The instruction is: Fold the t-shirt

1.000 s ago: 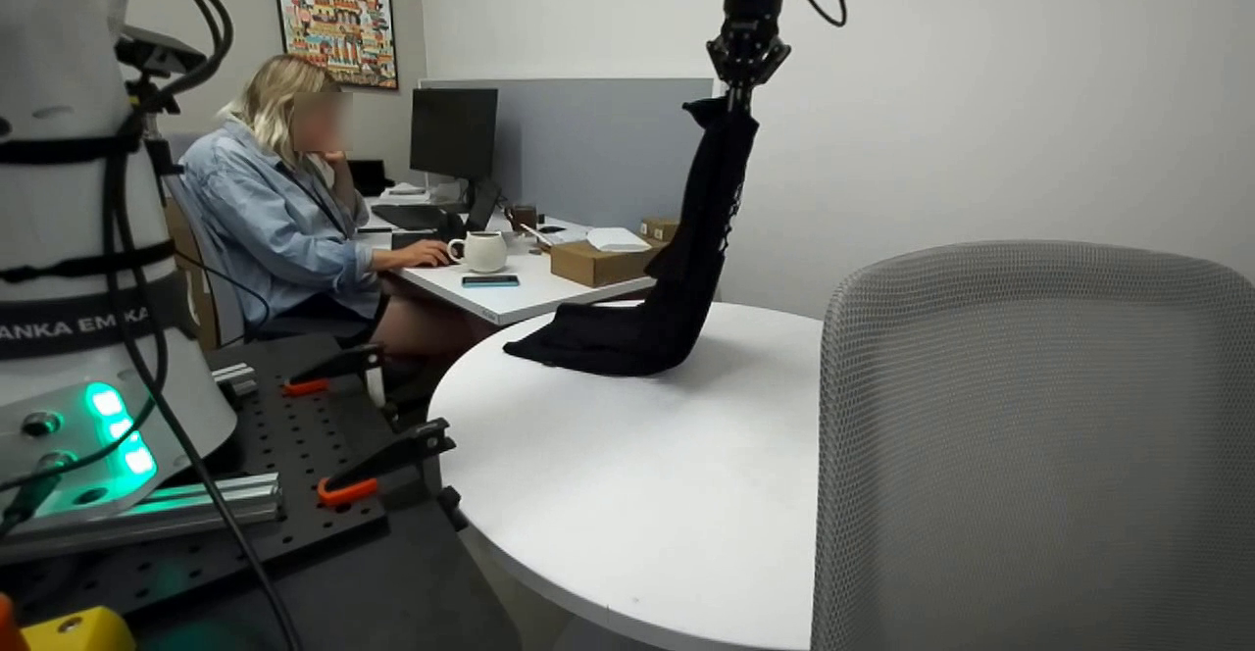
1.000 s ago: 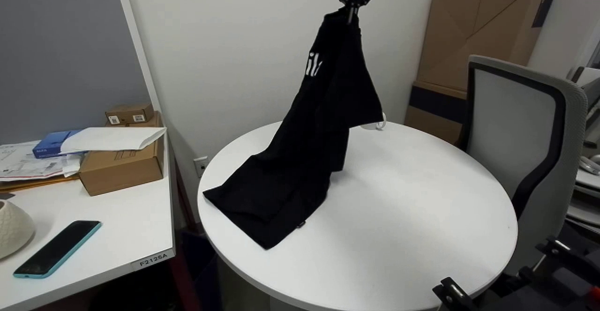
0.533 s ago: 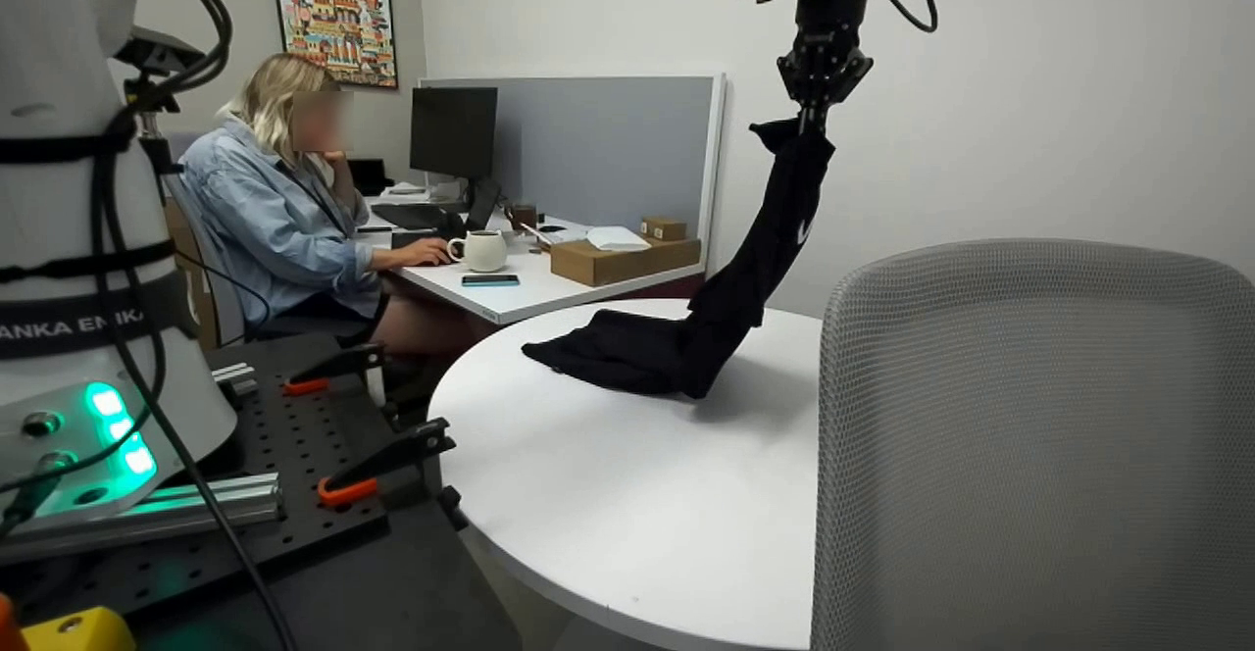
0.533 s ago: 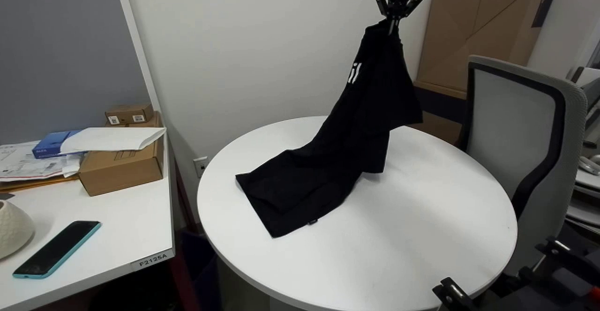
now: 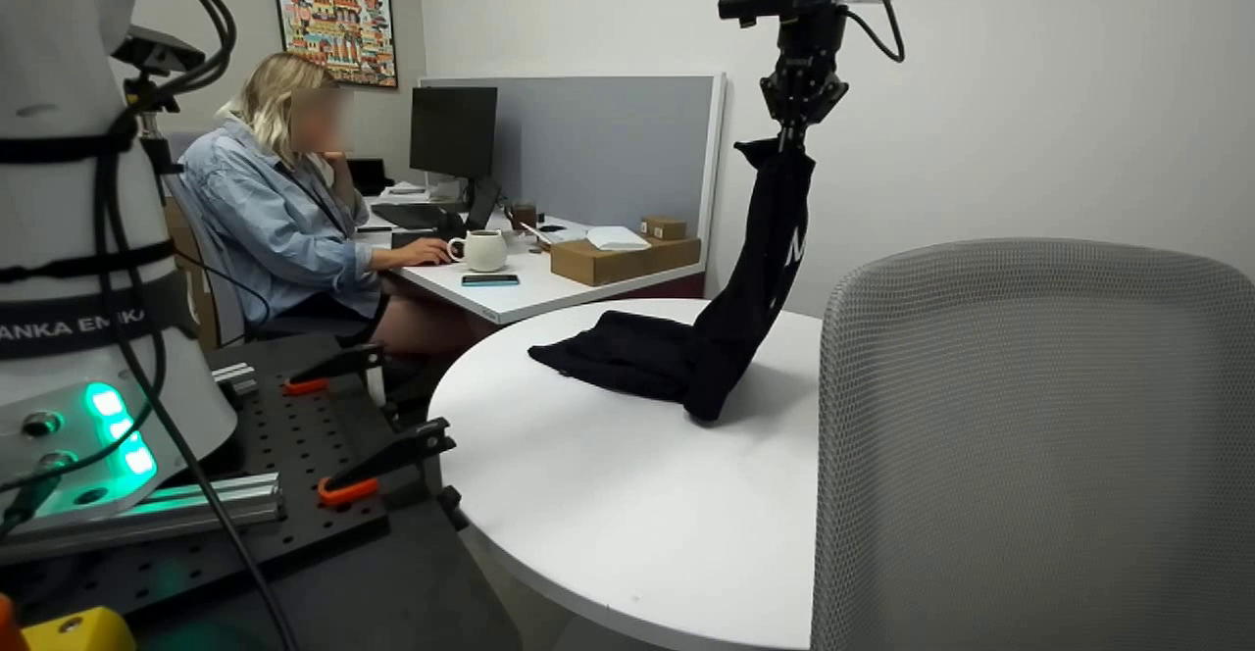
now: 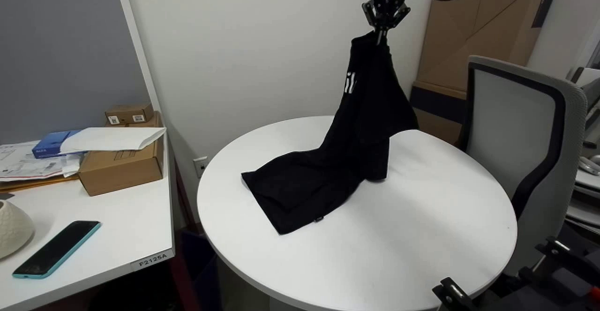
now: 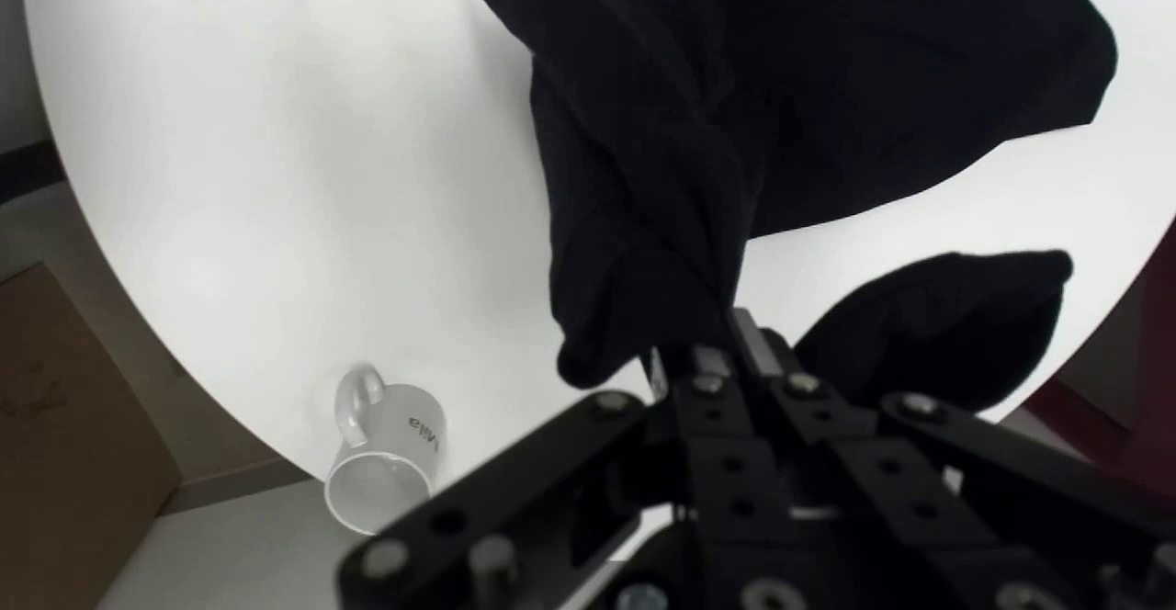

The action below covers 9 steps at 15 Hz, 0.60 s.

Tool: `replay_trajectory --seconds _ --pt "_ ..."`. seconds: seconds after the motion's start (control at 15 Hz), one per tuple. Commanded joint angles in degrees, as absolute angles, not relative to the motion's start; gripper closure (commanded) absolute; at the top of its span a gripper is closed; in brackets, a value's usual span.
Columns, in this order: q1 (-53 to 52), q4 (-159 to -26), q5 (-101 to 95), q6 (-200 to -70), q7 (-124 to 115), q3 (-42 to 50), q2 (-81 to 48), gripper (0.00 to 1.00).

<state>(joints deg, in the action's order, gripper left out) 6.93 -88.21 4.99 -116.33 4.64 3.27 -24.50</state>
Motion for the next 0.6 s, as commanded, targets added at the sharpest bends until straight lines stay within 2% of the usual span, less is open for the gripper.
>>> replay_trajectory --seconds 0.0,0.53 --pt "3.8 -90.9 4.7 -118.1 3.6 1.0 -23.1 0.99" --pt "-4.1 -99.7 4.2 -125.9 1.1 -4.0 -23.2 0.99"
